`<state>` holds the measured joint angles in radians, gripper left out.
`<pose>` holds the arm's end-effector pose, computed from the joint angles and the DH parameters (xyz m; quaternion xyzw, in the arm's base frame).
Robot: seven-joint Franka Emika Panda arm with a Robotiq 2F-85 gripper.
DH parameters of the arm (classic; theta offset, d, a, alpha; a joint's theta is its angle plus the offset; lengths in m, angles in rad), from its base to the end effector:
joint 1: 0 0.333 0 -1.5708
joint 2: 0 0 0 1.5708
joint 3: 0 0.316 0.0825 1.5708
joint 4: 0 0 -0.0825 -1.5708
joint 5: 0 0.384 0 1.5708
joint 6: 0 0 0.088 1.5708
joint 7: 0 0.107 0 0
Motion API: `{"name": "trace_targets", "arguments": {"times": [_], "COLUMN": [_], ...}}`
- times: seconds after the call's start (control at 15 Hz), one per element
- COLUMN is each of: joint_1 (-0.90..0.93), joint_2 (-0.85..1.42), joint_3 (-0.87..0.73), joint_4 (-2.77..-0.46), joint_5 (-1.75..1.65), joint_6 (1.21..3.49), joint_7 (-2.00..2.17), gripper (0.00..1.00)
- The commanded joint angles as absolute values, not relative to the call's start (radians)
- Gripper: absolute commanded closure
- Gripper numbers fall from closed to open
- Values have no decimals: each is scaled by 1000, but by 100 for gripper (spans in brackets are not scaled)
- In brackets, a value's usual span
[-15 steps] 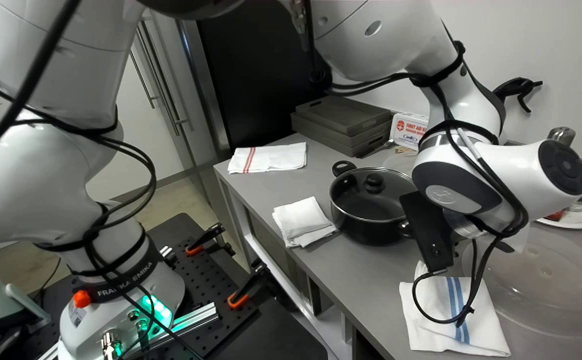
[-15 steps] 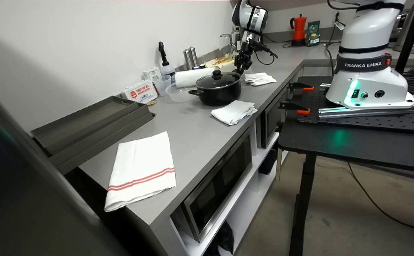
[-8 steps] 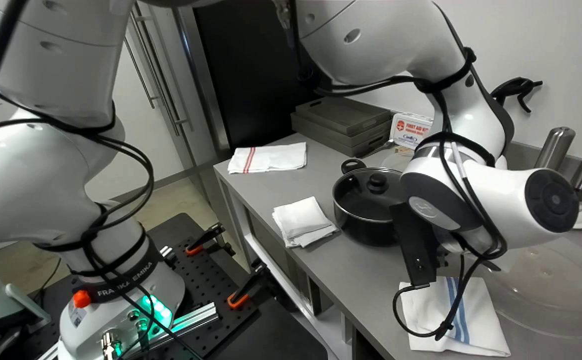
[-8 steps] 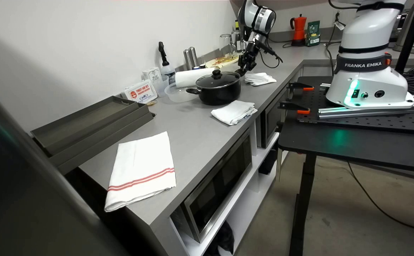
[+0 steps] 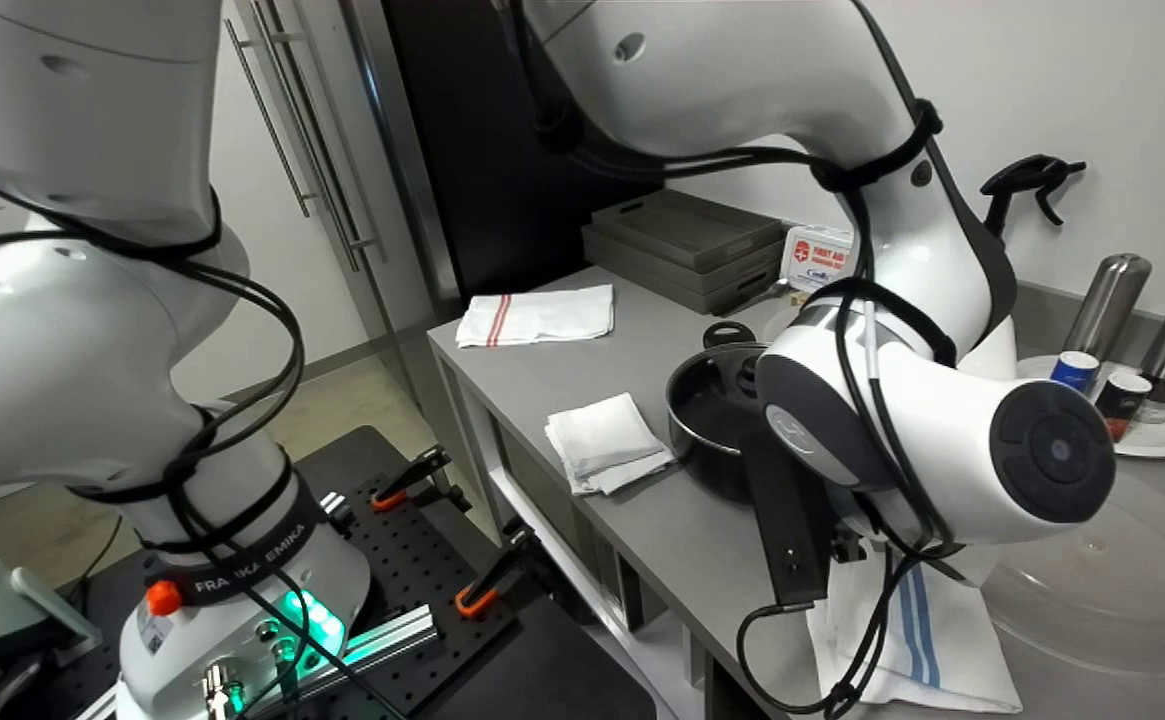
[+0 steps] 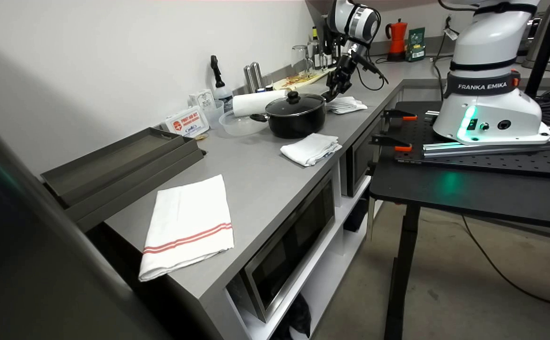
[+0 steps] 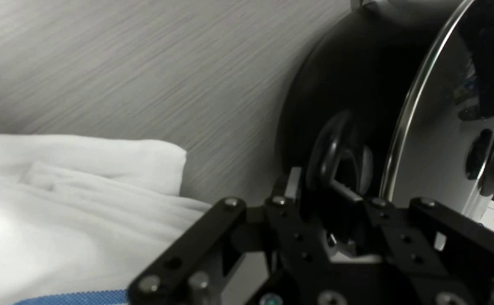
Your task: Move the pot to the right
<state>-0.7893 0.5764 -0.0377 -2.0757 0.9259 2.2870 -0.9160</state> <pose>0.3830 -0.3906 0.1256 -0.8984 0.3087 -0.1029 0.2949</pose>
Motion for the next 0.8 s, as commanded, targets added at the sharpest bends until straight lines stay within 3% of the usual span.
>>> {"name": "trace_targets", "arguments": {"times": [0.0, 0.73], "joint_1": [-749, -723], "joint_2": [472, 452], "joint_3": [-89, -159], "joint_4": [-2178, -2248], "joint_5": [952, 994], "joint_6": [2293, 2265], "joint_7": [-955, -977], "gripper": [98, 98]}}
